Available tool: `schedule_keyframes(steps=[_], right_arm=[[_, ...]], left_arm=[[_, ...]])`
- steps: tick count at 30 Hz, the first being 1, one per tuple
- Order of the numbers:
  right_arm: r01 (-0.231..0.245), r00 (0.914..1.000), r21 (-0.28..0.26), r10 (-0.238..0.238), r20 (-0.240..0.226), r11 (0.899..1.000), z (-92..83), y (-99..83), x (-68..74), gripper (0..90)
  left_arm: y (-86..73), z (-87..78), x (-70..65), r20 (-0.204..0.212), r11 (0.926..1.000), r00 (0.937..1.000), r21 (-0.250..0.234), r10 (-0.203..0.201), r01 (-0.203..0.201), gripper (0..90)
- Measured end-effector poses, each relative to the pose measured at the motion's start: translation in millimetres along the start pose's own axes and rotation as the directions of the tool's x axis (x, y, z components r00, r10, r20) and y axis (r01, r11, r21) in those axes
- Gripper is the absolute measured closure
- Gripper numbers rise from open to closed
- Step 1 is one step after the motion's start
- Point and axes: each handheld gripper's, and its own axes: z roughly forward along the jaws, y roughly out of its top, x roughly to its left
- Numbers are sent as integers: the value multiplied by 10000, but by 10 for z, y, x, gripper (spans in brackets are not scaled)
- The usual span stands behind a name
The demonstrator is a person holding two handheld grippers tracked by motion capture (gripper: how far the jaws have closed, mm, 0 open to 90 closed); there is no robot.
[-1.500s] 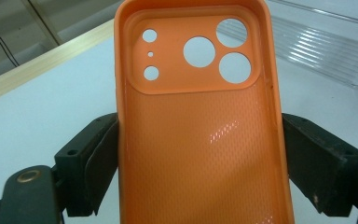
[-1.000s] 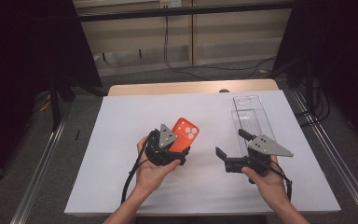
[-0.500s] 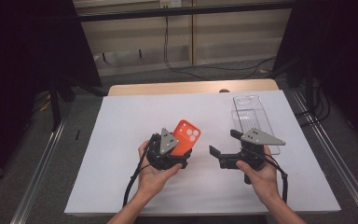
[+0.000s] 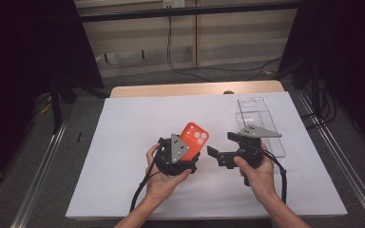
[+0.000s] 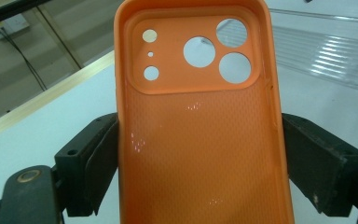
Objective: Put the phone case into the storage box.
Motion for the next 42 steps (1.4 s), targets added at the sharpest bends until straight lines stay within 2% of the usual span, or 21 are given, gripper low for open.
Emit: schedule_keyframes(steps=[8, 15, 17, 23, 25, 27, 32, 33, 36, 40, 42], right_arm=[[-225, 9997, 264, 224, 35, 9994, 78, 50, 19, 51], [-309, 9985, 567, 283, 469, 9979, 127, 57, 80, 110], [-193, 9982, 466, 166, 571, 9987, 126, 44, 92, 169], [-150, 9972, 588, 107, 739, 9982, 138, 65, 92, 232], [-418, 9966, 692, 367, 739, 9967, 140, 72, 79, 267], [-907, 9954, 989, 870, 414, 9910, 146, 83, 46, 316], [-1456, 9892, 1406, 1468, 17, 9793, 152, 110, 3, 399], [-1624, 9863, 1548, 1647, -16, 9745, 154, 120, 3, 415], [-1681, 9851, 1692, 1719, -83, 9712, 170, 146, -2, 474], [-2065, 9771, 1933, 2125, -103, 9592, 194, 184, -15, 540], [-2148, 9755, 1958, 2198, -38, 9568, 209, 196, -23, 561]], left_arm=[[7, 17, -65, -208, 9998, 9996, -56, 166, -167, 158], [8, 45, -95, -533, 9994, 9979, -9, 359, -360, 159], [10, 39, -108, -619, 9991, 9972, -87, 421, -427, 159], [4, 44, -158, -632, 9976, 9957, -22, 684, -687, 158], [4, 47, -168, -649, 9975, 9954, -70, 699, -705, 158], [5, 48, -166, -637, 9971, 9951, -48, 751, -755, 158], [2, 49, -166, -724, 9967, 9942, -58, 798, -804, 158], [3, 49, -170, -722, 9967, 9942, -68, 802, -809, 158], [2, 58, -183, -726, 9963, 9938, -85, 848, -856, 159], [1, 62, -182, -794, 9959, 9928, -53, 894, -901, 159], [-1, 61, -178, -802, 9958, 9927, -81, 898, -907, 159]])
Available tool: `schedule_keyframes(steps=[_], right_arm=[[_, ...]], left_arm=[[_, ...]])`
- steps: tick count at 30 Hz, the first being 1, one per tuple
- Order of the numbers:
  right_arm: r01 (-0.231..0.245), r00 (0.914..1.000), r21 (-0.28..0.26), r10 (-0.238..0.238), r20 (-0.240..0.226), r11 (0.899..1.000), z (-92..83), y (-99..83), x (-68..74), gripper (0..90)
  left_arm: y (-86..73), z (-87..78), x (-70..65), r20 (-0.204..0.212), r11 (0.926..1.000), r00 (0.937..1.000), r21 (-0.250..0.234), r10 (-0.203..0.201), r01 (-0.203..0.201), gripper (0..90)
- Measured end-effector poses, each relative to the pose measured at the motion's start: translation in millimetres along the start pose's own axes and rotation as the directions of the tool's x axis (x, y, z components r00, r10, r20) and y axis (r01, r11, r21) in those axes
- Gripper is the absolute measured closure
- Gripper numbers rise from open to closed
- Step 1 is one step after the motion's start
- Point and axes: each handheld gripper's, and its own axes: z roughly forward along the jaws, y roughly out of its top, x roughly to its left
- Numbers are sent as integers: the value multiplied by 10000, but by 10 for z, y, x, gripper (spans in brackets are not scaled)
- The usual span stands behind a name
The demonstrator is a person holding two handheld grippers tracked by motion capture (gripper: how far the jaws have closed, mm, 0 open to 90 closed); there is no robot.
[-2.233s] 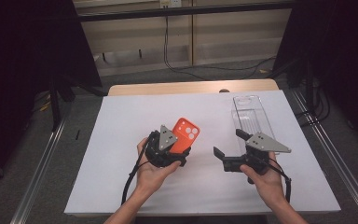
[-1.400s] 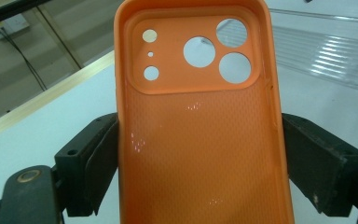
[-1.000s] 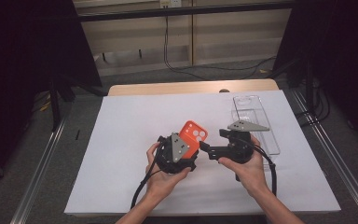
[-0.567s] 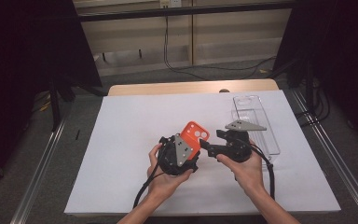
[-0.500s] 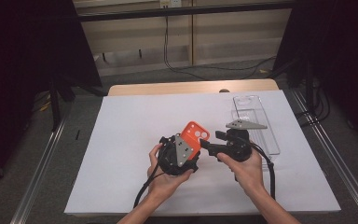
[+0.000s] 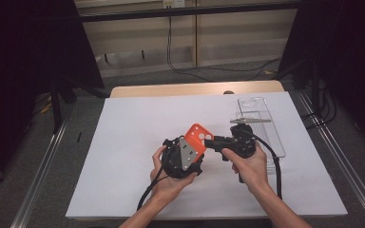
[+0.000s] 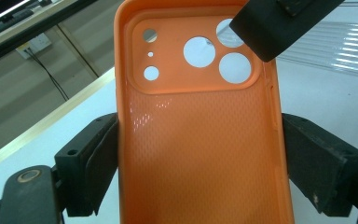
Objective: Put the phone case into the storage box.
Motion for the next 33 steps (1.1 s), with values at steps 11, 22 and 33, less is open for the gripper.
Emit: schedule_keyframes(steps=[11, 22, 33], right_arm=[[-684, 9973, 327, 675, 292, 9971, 6, 71, 15, 650], [-924, 9953, 586, 906, 340, 9940, 60, 67, 12, 740], [-1268, 9917, 202, 1263, 253, 9917, 41, 80, 43, 791]], left_arm=[[6, -11, -19, -104, 10000, 9999, 26, 87, -87, 158], [4, -4, -43, -208, 9999, 9997, -81, 141, -142, 159], [0, -9, -32, -432, 9997, 9990, -230, 73, -83, 157]])
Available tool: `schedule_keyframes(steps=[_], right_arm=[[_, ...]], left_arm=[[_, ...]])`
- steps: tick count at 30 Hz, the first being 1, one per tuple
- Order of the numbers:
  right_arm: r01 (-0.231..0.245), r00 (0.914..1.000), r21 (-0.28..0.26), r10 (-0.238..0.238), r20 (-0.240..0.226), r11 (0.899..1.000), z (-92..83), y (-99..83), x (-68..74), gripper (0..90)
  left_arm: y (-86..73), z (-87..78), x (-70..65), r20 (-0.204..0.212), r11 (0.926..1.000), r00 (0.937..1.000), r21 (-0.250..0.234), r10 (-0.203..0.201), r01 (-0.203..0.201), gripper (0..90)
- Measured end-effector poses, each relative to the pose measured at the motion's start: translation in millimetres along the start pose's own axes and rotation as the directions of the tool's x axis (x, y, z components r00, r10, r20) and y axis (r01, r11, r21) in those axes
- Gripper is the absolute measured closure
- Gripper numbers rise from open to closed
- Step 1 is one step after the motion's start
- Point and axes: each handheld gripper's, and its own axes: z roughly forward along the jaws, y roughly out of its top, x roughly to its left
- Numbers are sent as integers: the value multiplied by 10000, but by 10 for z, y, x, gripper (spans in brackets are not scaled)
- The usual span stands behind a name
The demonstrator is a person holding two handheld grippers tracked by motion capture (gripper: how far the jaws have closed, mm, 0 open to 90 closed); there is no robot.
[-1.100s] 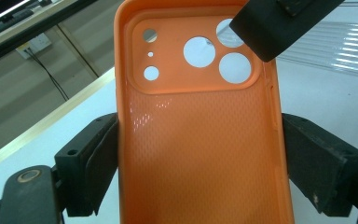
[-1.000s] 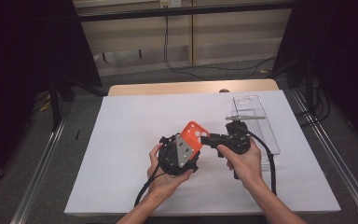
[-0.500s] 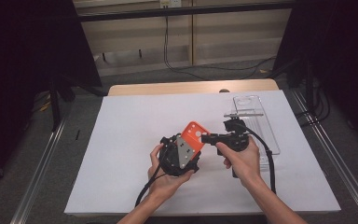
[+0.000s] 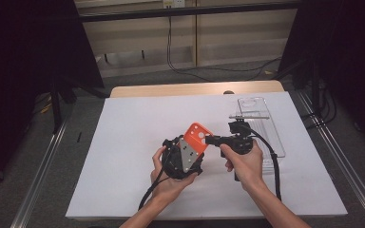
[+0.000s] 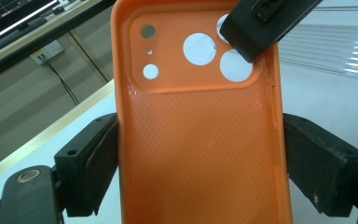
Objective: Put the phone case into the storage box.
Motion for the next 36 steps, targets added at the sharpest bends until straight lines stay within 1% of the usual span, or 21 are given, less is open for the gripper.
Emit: schedule_keyframes(steps=[2, 4, 6, 7, 12, 15, 16, 18, 21, 23, 24, 26, 27, 28, 29, 30, 31, 33, 35, 36], right_arm=[[-25, 10000, -129, 24, -61, 9999, -12, -2, 15, 802], [124, 9999, -337, -127, -87, 9994, -29, -12, 47, 810], [216, 9997, -432, -220, -94, 9988, -36, -15, 66, 812], [248, 9997, -432, -250, -51, 9988, -34, -15, 74, 813], [237, 9996, -437, -245, -166, 9988, -20, 2, 67, 814], [341, 9992, -428, -350, -209, 9985, -19, 11, 88, 815], [341, 9991, -426, -351, -226, 9985, -19, 17, 100, 816], [443, 9987, -416, -453, -224, 9981, -12, 33, 114, 817], [554, 9983, -374, -561, -179, 9978, 1, 55, 130, 820], [537, 9984, -310, -543, -169, 9981, 8, 69, 138, 820], [585, 9981, -324, -591, -169, 9978, 13, 75, 137, 821], [564, 9983, -289, -568, -150, 9980, 18, 87, 144, 822], [607, 9980, -309, -611, -139, 9977, 22, 94, 146, 822], [664, 9977, -312, -666, -79, 9973, 23, 102, 148, 822], [695, 9976, -296, -697, -51, 9971, 23, 110, 149, 822], [738, 9973, -320, -739, -11, 9968, 26, 118, 145, 822], [787, 9969, -282, -787, 2, 9965, 26, 124, 144, 822], [899, 9959, -278, -897, 70, 9956, 17, 132, 147, 822], [951, 9954, -334, -947, 146, 9949, 3, 145, 144, 822], [940, 9955, -341, -935, 158, 9950, -3, 150, 140, 822]], left_arm=[[-1, -2, 7, -69, 10000, 10000, -72, 28, -28, 156], [-4, 3, 16, -76, 9999, 10000, -141, -55, 54, 155], [-4, 5, 16, -152, 9999, 9999, -157, 18, -21, 153], [-4, 3, 17, -154, 9999, 9999, -134, 31, -33, 153], [-5, 9, 40, -228, 9998, 9997, -154, 86, -89, 150], [-7, 6, 47, -309, 9996, 9994, -262, 128, -137, 143], [-4, 0, 53, -247, 9996, 9996, -246, 110, -116, 136], [-4, 1, 54, -289, 9995, 9996, -326, 19, -29, 126], [-1, 4, 63, -227, 9994, 9997, -328, -92, 85, 120], [6, 8, 84, -198, 9996, 9997, -276, -109, 104, 104], [11, 8, 97, -107, 9995, 9997, -251, -217, 215, 84], [10, 3, 115, -43, 9990, 9996, -330, -290, 288, 72], [10, 6, 115, 6, 9983, 9994, -463, -350, 350, 61], [12, -2, 126, 84, 9982, 9992, -453, -397, 400, 44], [12, -7, 130, 150, 9973, 9987, -551, -482, 490, 39], [13, -18, 136, 319, 9970, 9984, -619, -457, 476, 23], [15, -23, 136, 377, 9966, 9981, -649, -488, 512, 22], [20, -39, 154, 597, 9948, 9957, -687, -707, 747, 28], [19, -46, 184, 852, 9921, 9920, -760, -932, 997, 23], [16, -51, 203, 1009, 9899, 9889, -796, -1089, 1171, 24]])
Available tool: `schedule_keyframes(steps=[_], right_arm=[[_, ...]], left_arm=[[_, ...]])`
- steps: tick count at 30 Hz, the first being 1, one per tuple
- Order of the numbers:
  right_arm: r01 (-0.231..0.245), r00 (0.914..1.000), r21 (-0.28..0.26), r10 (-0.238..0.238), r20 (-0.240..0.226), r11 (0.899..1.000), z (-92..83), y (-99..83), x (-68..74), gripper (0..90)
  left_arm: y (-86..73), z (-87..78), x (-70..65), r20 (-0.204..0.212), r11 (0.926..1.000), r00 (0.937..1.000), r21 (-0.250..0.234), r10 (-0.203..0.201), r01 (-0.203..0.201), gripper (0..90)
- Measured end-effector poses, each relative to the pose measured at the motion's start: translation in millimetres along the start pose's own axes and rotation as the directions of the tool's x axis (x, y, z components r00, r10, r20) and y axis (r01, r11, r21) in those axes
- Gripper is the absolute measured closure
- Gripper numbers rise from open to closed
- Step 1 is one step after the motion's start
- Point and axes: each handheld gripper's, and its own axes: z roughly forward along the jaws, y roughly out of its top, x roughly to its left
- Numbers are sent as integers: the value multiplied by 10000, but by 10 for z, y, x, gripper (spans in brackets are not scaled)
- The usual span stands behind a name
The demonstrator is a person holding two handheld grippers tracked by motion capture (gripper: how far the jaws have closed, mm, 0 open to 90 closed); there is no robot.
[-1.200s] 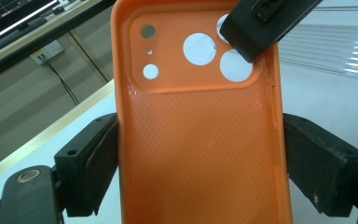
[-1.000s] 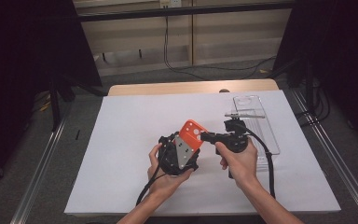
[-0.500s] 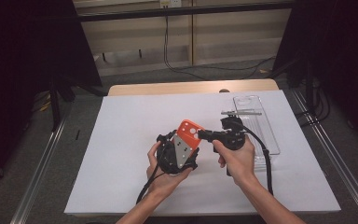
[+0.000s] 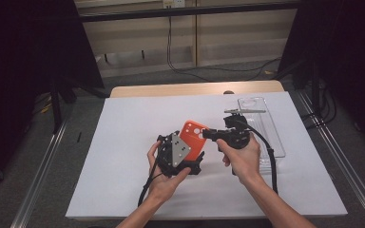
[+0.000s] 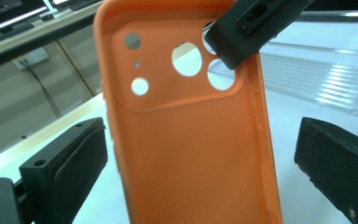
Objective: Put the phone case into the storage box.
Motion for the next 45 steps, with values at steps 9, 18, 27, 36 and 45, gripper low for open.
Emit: schedule_keyframes(steps=[9, 18, 27, 36, 45], right_arm=[[118, 9996, -222, -113, 252, 9997, -116, 54, -110, 822], [21, 9990, -518, 2, 451, 9987, -233, 118, -256, 822], [64, 9983, -648, -25, 588, 9979, -313, 114, -353, 823], [70, 9981, -856, -18, 609, 9963, -375, 88, -428, 823], [-233, 9983, -1049, 287, 502, 9942, -426, 16, -509, 822]], left_arm=[[-44, -45, 178, -202, 9925, 9924, -116, -1217, 1215, 27], [-110, -89, 328, -449, 9750, 9761, -758, -2126, 2088, 40], [-156, -121, 348, -589, 9711, 9727, -960, -2245, 2183, 49], [-276, -193, 407, -545, 9619, 9649, -1115, -2569, 2498, 41], [-353, -335, 487, -486, 9498, 9539, -1210, -2961, 2886, 54]])
